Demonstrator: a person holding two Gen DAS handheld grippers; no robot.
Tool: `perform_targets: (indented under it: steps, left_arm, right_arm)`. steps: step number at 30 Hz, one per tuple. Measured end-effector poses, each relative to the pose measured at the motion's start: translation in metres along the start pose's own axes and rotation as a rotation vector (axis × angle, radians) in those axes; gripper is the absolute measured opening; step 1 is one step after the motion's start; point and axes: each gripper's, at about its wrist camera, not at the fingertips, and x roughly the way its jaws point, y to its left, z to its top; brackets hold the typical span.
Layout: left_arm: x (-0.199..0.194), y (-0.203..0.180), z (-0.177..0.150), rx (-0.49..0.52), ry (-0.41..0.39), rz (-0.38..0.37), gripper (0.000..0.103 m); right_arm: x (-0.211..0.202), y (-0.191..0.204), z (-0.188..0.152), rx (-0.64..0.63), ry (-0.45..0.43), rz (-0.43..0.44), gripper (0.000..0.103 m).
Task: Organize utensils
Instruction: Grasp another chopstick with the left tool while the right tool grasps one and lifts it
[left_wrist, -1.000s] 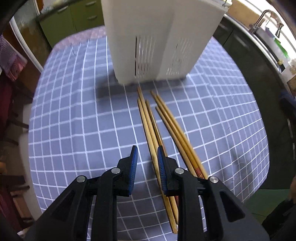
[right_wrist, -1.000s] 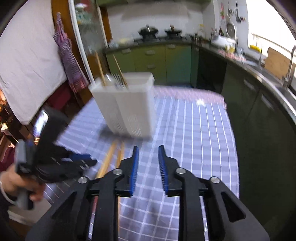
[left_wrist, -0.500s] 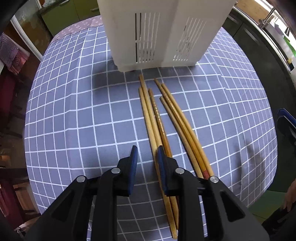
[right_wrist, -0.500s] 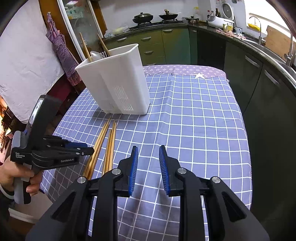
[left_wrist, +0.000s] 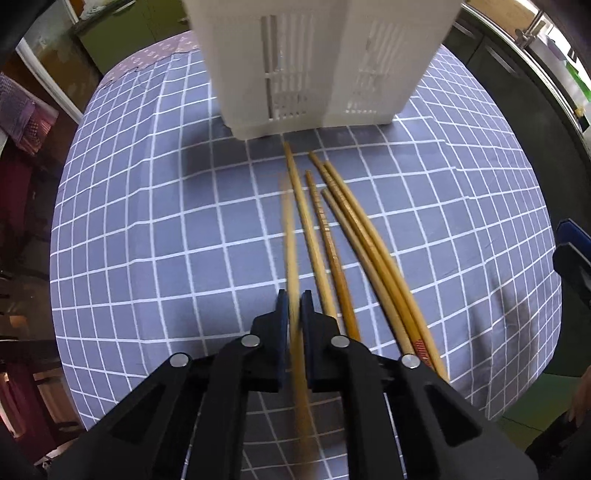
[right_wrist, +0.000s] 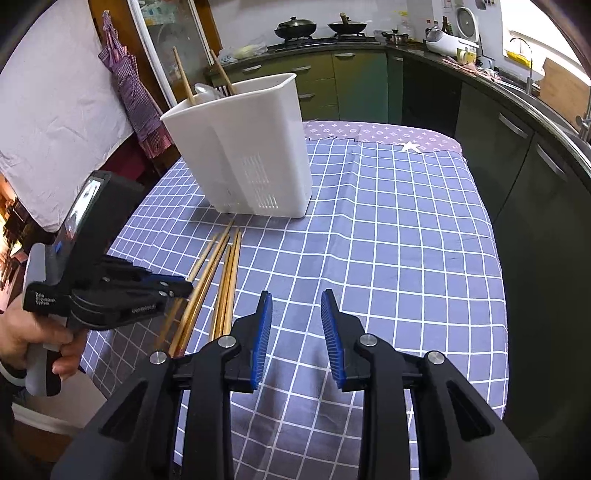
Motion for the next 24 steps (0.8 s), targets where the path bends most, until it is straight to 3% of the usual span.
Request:
perform_targets:
  steps: [11, 14, 24]
  left_arm:
    - [-0.065, 0.034, -0.018, -0.016, -0.201, -0.019, 0.007]
    - [-0.081, 0.039, -0.030, -0.008, -0.252, -0.020, 0.007]
    - [-0.105, 0.042, -0.049, 0.009, -0.320, -0.031, 0.007]
  right_arm:
    - [0.054, 0.029, 0.011, -0.055, 0.175, 0.094, 0.027]
    - [0.068, 0.045, 0.015, -0.091, 0.206, 0.101, 0.018]
    - [0.113, 0.070, 0.025, -0.161, 0.306, 0.015, 0.015]
